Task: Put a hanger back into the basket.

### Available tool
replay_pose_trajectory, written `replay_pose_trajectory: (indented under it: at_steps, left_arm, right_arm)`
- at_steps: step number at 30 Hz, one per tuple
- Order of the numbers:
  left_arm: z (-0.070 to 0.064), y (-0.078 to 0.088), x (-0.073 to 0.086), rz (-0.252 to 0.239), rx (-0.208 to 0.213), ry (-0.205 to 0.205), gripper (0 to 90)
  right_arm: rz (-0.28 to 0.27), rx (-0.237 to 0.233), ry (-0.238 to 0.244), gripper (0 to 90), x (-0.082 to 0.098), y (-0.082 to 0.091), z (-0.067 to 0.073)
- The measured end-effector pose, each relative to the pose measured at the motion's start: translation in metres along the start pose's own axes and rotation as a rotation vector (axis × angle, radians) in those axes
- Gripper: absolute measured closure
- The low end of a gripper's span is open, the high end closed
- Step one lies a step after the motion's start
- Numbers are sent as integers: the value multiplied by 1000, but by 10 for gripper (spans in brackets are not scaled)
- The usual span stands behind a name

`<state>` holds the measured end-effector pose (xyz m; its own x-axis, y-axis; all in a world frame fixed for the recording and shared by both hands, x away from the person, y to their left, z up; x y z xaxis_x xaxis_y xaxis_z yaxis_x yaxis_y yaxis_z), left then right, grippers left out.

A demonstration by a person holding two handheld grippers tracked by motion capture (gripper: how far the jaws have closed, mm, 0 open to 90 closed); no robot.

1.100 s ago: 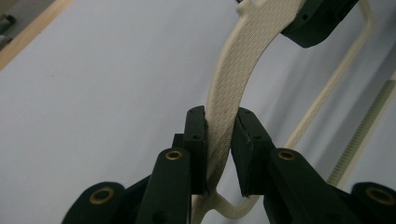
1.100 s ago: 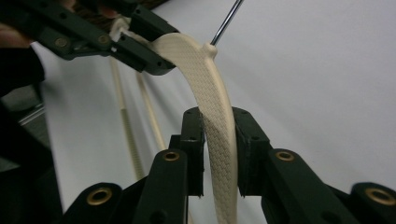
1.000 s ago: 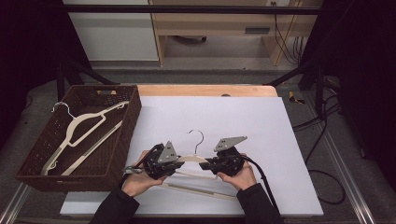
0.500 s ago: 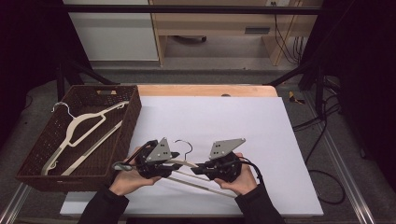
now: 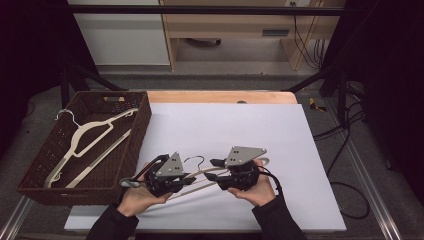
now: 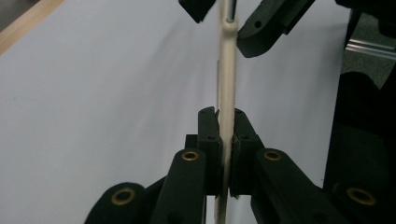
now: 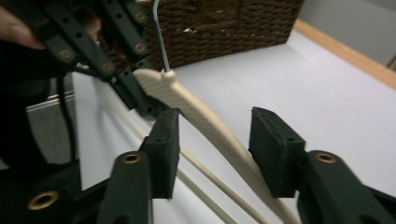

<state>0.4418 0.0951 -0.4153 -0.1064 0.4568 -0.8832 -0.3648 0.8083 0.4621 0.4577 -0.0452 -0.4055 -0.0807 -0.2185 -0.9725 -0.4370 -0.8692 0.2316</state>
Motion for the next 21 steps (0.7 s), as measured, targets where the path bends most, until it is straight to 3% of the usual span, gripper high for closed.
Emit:
replay_pose_trajectory:
  at_steps: [2, 6, 10, 17, 21]
  left_arm:
    - [1, 0, -1, -16, -14, 26, 859]
    - [6, 5, -4, -34, -49, 77, 859]
    - [14, 15, -10, -65, -100, 121, 859]
    - [34, 44, -34, -123, -194, 159, 859]
    - [44, 63, -49, -157, -206, 168, 859]
  right_arm:
    - [-15, 26, -2, 497, -2, 2, -3]
    - [-48, 110, -11, 346, -6, 14, -12]
    - [-67, 188, -52, 233, -4, 33, -22]
    - [-89, 313, -123, 134, 9, 71, -41]
    - [-96, 370, -137, 106, 20, 89, -50]
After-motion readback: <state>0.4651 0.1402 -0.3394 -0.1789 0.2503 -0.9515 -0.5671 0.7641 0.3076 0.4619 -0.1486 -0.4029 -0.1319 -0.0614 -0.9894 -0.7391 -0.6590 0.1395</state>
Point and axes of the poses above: each handheld gripper's, and its own axes: y roughly backward along the jaws, x roughly out of its underside, z roughly to its left, the point moved 7 cm from there along -y, roughly forward along the jaws, and after that the axes turned 15 degrees about -z, right-handed, at the moved point
